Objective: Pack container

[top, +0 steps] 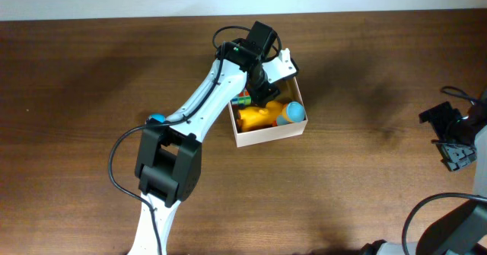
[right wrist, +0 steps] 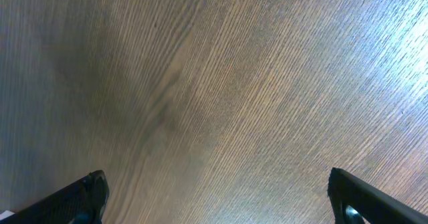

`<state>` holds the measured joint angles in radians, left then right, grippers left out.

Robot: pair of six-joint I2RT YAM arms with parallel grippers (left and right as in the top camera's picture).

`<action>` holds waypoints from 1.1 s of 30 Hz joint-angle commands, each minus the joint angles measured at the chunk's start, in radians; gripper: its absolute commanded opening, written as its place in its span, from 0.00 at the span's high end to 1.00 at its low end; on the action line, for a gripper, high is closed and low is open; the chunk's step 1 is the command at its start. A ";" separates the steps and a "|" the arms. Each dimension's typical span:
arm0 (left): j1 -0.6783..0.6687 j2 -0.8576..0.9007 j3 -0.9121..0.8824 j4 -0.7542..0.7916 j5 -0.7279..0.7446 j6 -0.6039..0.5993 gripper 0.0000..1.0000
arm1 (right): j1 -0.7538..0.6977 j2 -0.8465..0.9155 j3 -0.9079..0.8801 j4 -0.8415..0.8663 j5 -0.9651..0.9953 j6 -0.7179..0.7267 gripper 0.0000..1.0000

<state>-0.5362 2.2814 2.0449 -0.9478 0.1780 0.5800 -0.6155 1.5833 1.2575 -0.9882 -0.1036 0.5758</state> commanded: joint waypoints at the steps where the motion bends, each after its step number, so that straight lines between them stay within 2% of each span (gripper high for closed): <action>1: 0.003 0.000 0.014 -0.008 -0.007 -0.020 0.43 | 0.001 0.002 -0.003 0.001 -0.001 -0.003 0.01; 13: -0.014 -0.113 0.015 -0.066 0.098 -0.038 0.43 | 0.001 0.002 -0.003 0.001 -0.001 -0.003 0.01; 23: -0.019 -0.166 0.014 -0.064 0.327 -0.049 0.43 | 0.001 0.002 -0.003 0.001 -0.001 -0.003 0.01; 33: -0.040 -0.146 0.006 -0.122 0.332 -0.049 0.43 | 0.001 0.002 -0.003 0.001 -0.001 -0.003 0.01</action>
<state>-0.5663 2.1338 2.0533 -1.0576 0.4770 0.5365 -0.6155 1.5833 1.2575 -0.9882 -0.1036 0.5751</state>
